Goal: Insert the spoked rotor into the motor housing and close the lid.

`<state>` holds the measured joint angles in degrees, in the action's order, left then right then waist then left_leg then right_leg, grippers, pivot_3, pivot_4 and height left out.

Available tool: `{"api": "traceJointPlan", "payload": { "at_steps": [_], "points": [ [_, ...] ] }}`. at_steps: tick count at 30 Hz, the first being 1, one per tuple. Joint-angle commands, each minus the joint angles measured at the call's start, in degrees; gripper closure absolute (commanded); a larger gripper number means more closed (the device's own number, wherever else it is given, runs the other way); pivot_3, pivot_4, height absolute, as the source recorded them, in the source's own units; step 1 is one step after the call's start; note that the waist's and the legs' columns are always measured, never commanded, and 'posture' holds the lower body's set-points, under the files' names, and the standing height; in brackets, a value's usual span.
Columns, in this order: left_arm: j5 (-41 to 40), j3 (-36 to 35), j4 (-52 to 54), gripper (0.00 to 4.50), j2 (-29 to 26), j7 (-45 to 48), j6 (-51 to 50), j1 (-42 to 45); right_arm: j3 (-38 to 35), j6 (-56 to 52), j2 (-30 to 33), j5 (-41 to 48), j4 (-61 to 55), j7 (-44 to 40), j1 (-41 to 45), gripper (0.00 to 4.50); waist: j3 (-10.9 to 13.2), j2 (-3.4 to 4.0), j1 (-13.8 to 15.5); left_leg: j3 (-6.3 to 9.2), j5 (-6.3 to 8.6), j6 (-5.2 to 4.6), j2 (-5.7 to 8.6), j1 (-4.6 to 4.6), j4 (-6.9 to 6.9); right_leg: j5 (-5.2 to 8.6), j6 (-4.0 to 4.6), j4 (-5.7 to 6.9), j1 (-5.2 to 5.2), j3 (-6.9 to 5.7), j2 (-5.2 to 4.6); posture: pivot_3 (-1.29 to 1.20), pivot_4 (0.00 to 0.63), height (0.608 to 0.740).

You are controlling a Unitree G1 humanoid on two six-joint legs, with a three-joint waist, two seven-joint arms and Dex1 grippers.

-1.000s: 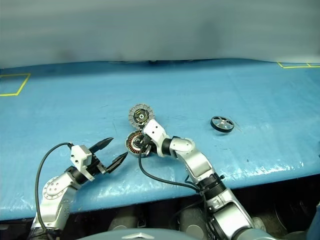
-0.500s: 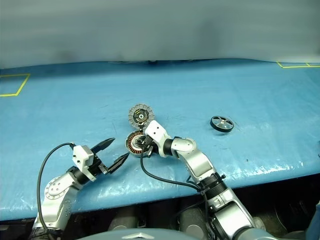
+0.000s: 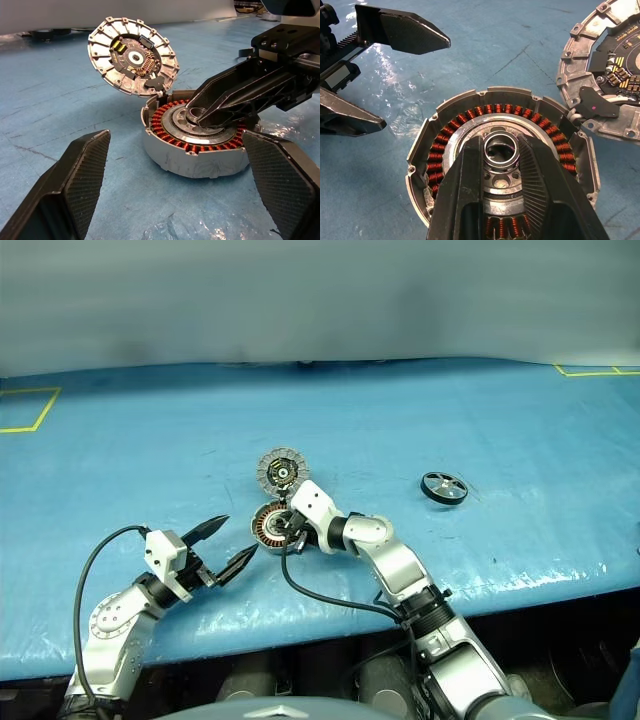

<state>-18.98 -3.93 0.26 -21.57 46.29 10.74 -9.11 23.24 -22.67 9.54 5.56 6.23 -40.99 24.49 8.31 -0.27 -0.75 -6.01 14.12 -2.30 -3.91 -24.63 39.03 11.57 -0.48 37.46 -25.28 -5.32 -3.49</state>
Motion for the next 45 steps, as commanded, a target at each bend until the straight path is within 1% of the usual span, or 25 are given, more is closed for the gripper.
{"api": "traceJointPlan", "payload": {
  "at_steps": [1, 6, 7, 16, 25, 27, 30, 31, 41, 45],
  "points": [
    [-0.1, 0.0, 0.8, 0.0, 0.2, -0.1, 1.3, -0.1, -0.8, 0.7, 0.1, 0.0, -1.1, -0.3, 0.8, 3.85, 0.0, 0.0, 0.0, 0.0, 0.0, 0.0, 0.0, 0.0, 0.01, 0.0, 0.0, 0.02, -0.01, 0.0, 0.0, 0.0, 0.15, 0.74],
    [-0.1, -0.1, 0.8, 0.0, 0.2, -0.2, 1.4, -0.1, -0.8, 0.8, 0.2, 0.0, -1.2, -0.6, 0.7, 3.85, 0.0, 0.0, 0.0, -0.01, -0.01, 0.02, 0.0, 0.01, 0.04, 0.05, 0.07, 0.18, -0.08, 0.0, -0.02, 0.0, 0.15, 0.74],
    [0.0, -0.1, 0.8, 0.0, 0.2, -0.2, 1.4, -0.1, -1.0, 0.9, 0.0, 0.2, -1.4, -0.6, 0.5, 3.14, 0.0, 0.0, 0.0, -0.01, -0.01, 0.03, 0.0, 0.01, 0.04, 0.05, 0.07, 0.22, -0.09, 0.0, -0.02, 0.0, 0.15, 0.74],
    [-0.1, -0.1, 0.5, 0.0, 0.2, 0.0, 1.4, 0.2, -1.6, 0.8, -0.6, 0.4, -1.9, -0.1, 0.3, 3.14, 0.0, 0.0, 0.0, -0.01, -0.03, 0.06, -0.01, 0.02, 0.04, 0.09, 0.14, 0.28, -0.13, 0.0, -0.02, 0.0, 0.15, 0.74],
    [-0.1, 0.0, 0.3, 0.0, 0.3, 0.0, 1.3, 0.2, -3.7, -0.3, -2.3, 2.7, -2.5, 0.1, 0.8, 3.14, 0.0, 0.0, 0.0, -0.01, -0.03, 0.06, -0.02, 0.02, 0.04, 0.09, 0.14, 0.29, -0.13, -0.01, -0.02, 0.0, 0.15, 0.74],
    [-0.1, 0.0, 0.3, 0.0, 0.3, 0.0, 1.3, 0.2, -3.7, -0.2, -2.5, 2.4, -1.8, 0.3, 0.9, 3.54, 0.0, 0.0, 0.0, -0.01, -0.03, 0.06, -0.02, 0.01, 0.04, 0.1, 0.15, 0.29, -0.13, -0.01, -0.02, 0.0, 0.15, 0.74],
    [-0.1, -0.1, 0.2, 0.0, 0.3, -0.1, 1.4, 0.1, -3.2, -0.4, -2.6, 2.3, -1.8, 0.1, 0.5, 4.4, 0.0, 0.0, 0.0, -0.01, -0.03, 0.06, -0.02, 0.01, 0.04, 0.1, 0.15, 0.29, -0.13, -0.01, -0.02, 0.0, 0.15, 0.74],
    [0.0, -0.1, 0.2, 0.0, 0.3, -0.1, 1.4, 0.1, -3.0, -0.4, -2.7, 2.1, -1.8, 0.1, 0.4, 4.46, 0.0, 0.0, 0.0, -0.01, -0.04, 0.06, -0.02, 0.01, 0.04, 0.1, 0.15, 0.29, -0.13, -0.01, -0.02, 0.0, 0.15, 0.74],
    [0.0, -0.3, 0.0, 0.0, 0.5, -0.3, 2.0, -0.4, -1.1, 0.0, -1.9, -1.2, 0.4, 1.3, 0.5, 4.46, 0.0, 0.0, 0.0, -0.01, -0.04, 0.06, -0.02, 0.01, 0.04, 0.12, 0.18, 0.29, -0.13, -0.01, -0.02, 0.0, 0.15, 0.74],
    [0.1, -0.4, -0.2, 0.0, 0.4, -0.1, 2.1, -0.1, -1.4, 0.2, -2.1, -2.0, 0.9, 2.3, 0.8, 4.46, 0.0, 0.0, 0.0, -0.01, -0.04, 0.07, -0.02, 0.03, 0.04, 0.13, 0.2, 0.3, -0.12, -0.01, -0.02, 0.0, 0.15, 0.74]
  ]
}}
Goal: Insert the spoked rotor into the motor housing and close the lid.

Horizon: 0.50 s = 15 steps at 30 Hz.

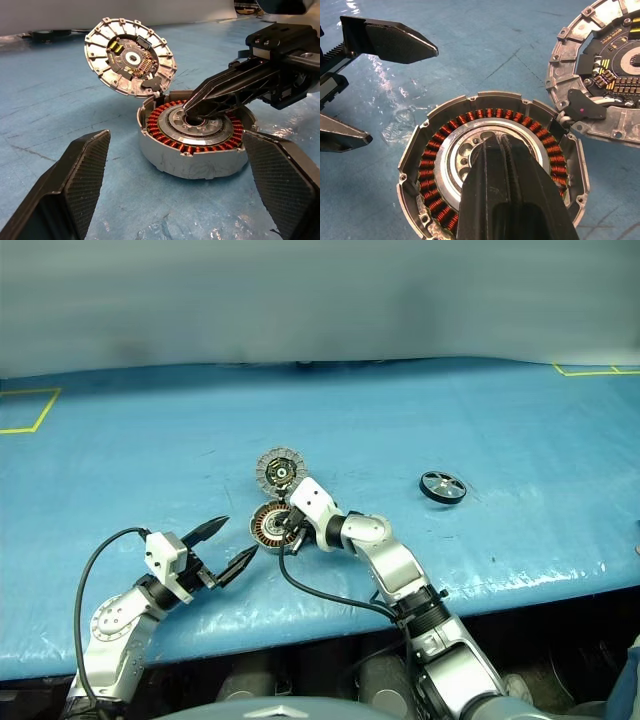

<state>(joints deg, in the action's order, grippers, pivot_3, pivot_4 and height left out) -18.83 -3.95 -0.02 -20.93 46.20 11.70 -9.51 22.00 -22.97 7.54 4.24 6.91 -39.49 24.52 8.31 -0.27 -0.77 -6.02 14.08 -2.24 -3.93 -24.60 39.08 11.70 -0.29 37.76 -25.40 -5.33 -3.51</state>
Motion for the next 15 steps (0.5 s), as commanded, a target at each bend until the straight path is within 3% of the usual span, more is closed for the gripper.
{"api": "traceJointPlan", "payload": {
  "at_steps": [1, 15],
  "points": [
    [-0.1, -0.3, 0.0, 0.0, -0.2, 0.0, 1.2, 0.3, -0.2, 0.4, -0.2, -0.6, 0.0, 0.8, 0.8, 4.46, 0.0, 0.0, 0.0, 0.0, 0.0, 0.0, 0.0, 0.02, 0.0, 0.01, 0.02, 0.0, 0.01, 0.0, 0.0, 0.0, 0.15, 0.74],
    [-0.1, -0.1, -0.4, 0.0, -0.2, 0.5, 1.1, 0.3, 0.9, -0.8, 0.6, -2.4, -2.2, 1.6, -0.1, 4.46, 0.0, 0.0, 0.0, 0.0, 0.0, 0.0, 0.0, 0.01, 0.0, 0.02, 0.03, 0.0, 0.0, 0.0, -0.01, 0.0, 0.15, 0.74]
  ]
}}
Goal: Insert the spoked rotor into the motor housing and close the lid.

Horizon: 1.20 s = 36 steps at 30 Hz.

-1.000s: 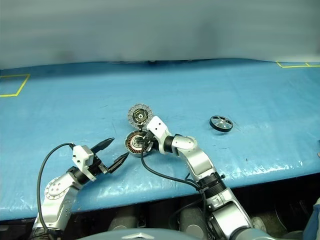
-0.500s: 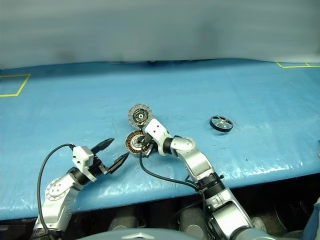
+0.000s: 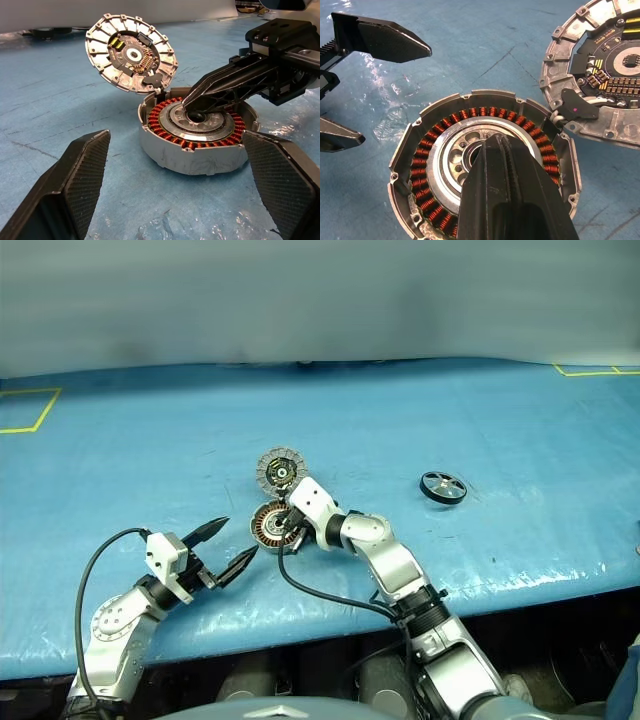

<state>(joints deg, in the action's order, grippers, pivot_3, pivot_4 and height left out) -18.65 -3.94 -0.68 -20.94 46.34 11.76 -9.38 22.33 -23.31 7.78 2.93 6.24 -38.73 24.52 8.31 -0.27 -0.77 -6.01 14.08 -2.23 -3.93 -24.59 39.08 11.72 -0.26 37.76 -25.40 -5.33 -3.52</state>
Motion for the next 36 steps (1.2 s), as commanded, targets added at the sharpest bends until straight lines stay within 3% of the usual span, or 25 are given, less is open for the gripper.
{"api": "traceJointPlan", "payload": {
  "at_steps": [1, 8, 24, 36],
  "points": [
    [-0.3, -0.1, 0.2, 0.0, -0.2, 0.4, 1.0, 0.3, 0.8, -0.6, 0.6, -1.7, -1.5, 1.2, -0.1, 4.46, 0.0, 0.0, 0.0, 0.0, 0.0, 0.0, 0.0, 0.0, 0.0, 0.0, 0.0, 0.0, 0.0, 0.0, 0.0, 0.0, 0.15, 0.74],
    [-0.4, -0.2, -0.1, 0.0, -0.4, 0.6, 1.1, 0.5, 2.1, -2.4, 0.7, -2.0, -3.0, 1.2, -1.7, 4.46, 0.0, -0.01, 0.0, 0.01, 0.0, 0.0, -0.01, 0.03, 0.0, 0.01, 0.02, 0.0, 0.01, -0.01, 0.0, 0.0, 0.15, 0.74],
    [-0.1, 0.0, -1.6, 0.0, -0.3, 1.4, 1.3, 1.9, -4.2, -5.3, -2.0, 5.5, -11.5, 3.0, -3.8, 4.46, 0.0, 0.0, 0.0, 0.01, 0.01, 0.01, -0.02, -0.02, -0.02, 0.03, 0.03, 0.0, -0.03, -0.03, 0.0, 0.0, 0.15, 0.74],
    [-0.1, -0.4, -1.8, 0.0, -0.2, 1.2, 1.8, 1.7, -1.9, -3.5, -2.1, 3.5, -4.5, 2.9, -1.3, 4.46, 0.0, 0.0, 0.0, 0.02, 0.0, 0.01, -0.02, -0.03, -0.02, 0.03, 0.04, -0.01, -0.02, -0.04, 0.0, 0.0, 0.15, 0.74]
  ]
}}
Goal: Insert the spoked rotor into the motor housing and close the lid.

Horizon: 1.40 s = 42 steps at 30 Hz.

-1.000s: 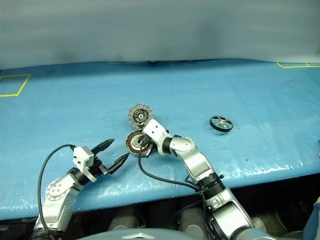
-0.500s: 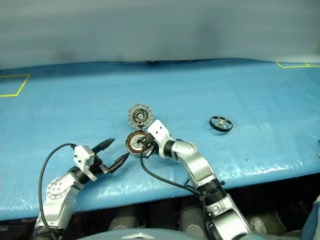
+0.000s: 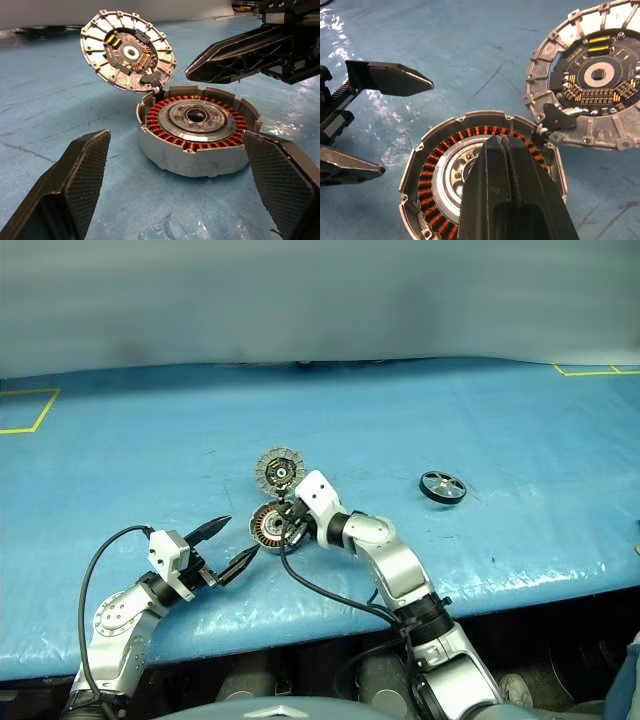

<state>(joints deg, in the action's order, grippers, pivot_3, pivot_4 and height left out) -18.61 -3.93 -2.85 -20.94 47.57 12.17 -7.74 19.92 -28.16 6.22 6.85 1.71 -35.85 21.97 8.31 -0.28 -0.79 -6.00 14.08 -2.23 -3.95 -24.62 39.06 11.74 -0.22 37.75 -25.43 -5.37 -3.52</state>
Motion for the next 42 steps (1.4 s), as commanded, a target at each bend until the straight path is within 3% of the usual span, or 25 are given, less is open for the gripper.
{"api": "traceJointPlan", "payload": {
  "at_steps": [1, 22, 33, 42],
  "points": [
    [-0.1, -0.4, 0.3, 0.0, -0.2, -0.1, 1.4, 0.0, 0.9, 1.4, -0.3, -0.9, 0.5, 0.1, 1.4, 4.46, 0.0, 0.0, 0.0, 0.0, 0.0, 0.0, 0.0, -0.01, 0.0, 0.0, 0.0, 0.0, -0.01, 0.0, 0.0, 0.0, 0.15, 0.74],
    [0.1, -0.2, 0.4, 0.0, -0.2, -0.5, 1.1, 0.0, 15.2, 0.4, 9.4, -18.0, -0.4, -0.2, 1.5, 4.46, -0.1, -0.05, 0.1, 0.04, 0.02, 0.02, 0.01, 0.26, 0.01, 0.04, 0.04, -0.04, -0.02, -0.09, -0.11, 0.0, 0.15, 0.74],
    [0.0, -0.1, 0.7, 0.0, -0.2, -0.6, 0.9, -0.1, 10.5, 1.3, 6.8, -15.6, -5.5, 0.5, 1.8, 4.46, -0.1, -0.08, 0.2, 0.07, 0.03, 0.02, 0.01, 0.18, 0.0, 0.05, 0.05, -0.07, -0.06, -0.14, -0.12, 0.0, 0.15, 0.74],
    [0.1, 0.1, 1.0, 0.0, 0.1, -1.1, 1.1, -0.2, 10.1, 2.3, 5.8, -16.0, -2.5, 1.4, 3.3, 4.46, -0.1, -0.07, 0.1, 0.07, 0.02, 0.02, 0.0, 0.16, 0.0, 0.05, 0.06, -0.06, -0.07, -0.15, -0.1, 0.0, 0.15, 0.74]
  ]
}}
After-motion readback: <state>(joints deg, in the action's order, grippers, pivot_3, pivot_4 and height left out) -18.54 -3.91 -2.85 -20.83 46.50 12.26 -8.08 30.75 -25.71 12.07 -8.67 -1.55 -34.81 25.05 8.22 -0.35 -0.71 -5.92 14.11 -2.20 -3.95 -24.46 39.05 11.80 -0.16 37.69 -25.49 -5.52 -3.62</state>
